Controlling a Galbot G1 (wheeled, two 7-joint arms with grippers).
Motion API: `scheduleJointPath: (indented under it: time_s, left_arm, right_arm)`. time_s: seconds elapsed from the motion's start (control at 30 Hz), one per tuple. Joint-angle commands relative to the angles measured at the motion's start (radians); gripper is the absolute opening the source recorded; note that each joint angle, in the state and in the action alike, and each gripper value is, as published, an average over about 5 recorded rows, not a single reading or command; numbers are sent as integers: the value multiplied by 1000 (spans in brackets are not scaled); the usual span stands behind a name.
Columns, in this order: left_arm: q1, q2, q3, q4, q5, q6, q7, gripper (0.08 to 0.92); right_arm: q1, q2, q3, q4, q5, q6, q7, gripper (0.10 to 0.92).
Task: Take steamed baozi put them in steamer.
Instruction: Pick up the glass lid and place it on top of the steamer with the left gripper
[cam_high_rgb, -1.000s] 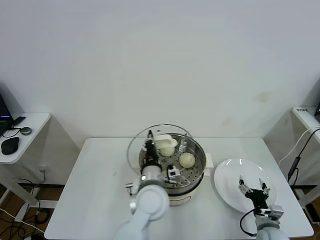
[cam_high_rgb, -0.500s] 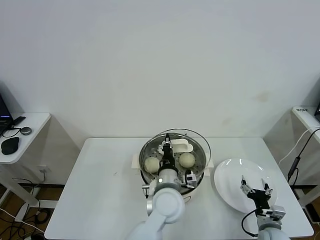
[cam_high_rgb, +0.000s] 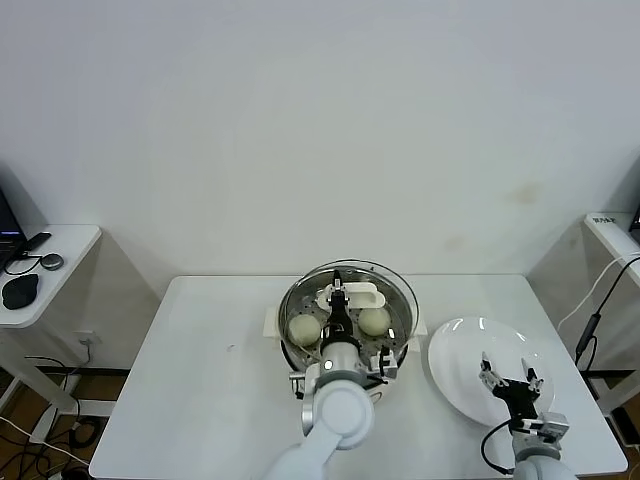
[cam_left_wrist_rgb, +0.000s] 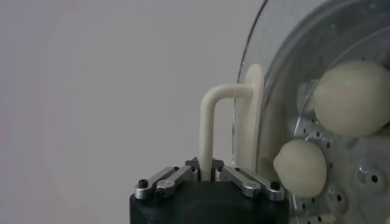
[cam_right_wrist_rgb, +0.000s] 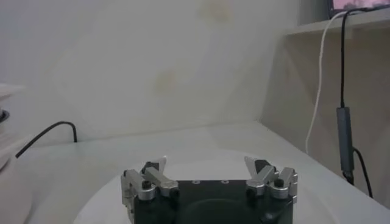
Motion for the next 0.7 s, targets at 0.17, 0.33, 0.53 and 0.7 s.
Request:
scheduleJointPath:
  time_s: [0.17,0.33,0.53,0.7]
  left_arm:
    - [4,-3,-14,26,37,0,-6,172]
    - [18,-1,-23,28,39,0,-13,172]
    - [24,-2,-25,30,39,-1,-16,172]
    - [23,-1,-23,30,34,-1,-18,172]
  right_arm:
    - [-3,0,3,0,-1,0,0,823]
    - [0,3,0,-2,-3,1,0,823]
    - [0,5,-2,-6,-3,3,0,823]
    - [2,5,-2,-8,-3,4,0,823]
